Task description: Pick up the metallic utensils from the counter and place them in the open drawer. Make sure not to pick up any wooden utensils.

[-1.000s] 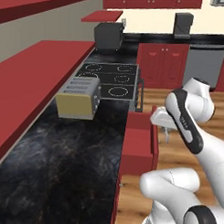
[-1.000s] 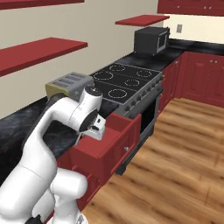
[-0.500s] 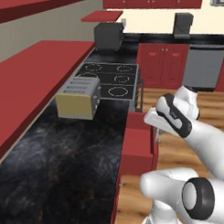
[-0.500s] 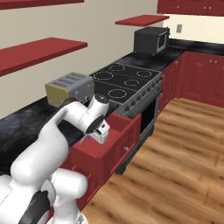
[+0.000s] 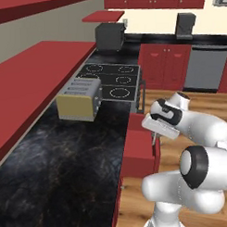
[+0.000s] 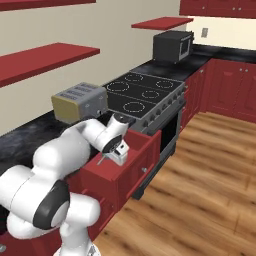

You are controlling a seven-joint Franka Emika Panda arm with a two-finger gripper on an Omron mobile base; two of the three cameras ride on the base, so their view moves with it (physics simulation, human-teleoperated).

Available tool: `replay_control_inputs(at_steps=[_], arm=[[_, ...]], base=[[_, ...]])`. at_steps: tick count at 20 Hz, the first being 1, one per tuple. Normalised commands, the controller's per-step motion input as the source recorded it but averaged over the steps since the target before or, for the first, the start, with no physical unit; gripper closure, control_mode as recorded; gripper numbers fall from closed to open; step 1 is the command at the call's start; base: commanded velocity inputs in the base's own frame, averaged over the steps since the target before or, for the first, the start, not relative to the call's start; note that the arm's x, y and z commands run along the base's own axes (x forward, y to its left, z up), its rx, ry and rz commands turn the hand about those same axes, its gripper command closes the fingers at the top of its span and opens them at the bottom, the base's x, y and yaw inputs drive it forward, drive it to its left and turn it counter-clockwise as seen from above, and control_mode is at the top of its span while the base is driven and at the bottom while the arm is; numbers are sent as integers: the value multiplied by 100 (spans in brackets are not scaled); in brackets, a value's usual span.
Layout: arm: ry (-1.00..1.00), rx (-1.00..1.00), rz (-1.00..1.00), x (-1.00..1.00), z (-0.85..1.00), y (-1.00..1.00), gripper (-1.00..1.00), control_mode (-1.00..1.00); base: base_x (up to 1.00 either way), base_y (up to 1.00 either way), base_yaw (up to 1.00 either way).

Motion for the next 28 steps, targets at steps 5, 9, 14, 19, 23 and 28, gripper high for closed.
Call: replay_control_inputs(at_steps=[5,9,14,19,23,28], arm=[[1,0,0,52,-46,-10,100,-100],[0,2,0,55,-46,-19,100,-100],[3,1,0,60,-53,-13,100,-100],[0,0,0,47,-48,-11,100,-100],[2,0,0,37,-49,-21,100,-100],[7,0,0,38,-55,-24,100,-100]], base=[[0,0,0],[0,0,0],[0,0,0],[0,0,0],[0,0,0],[0,0,0]])
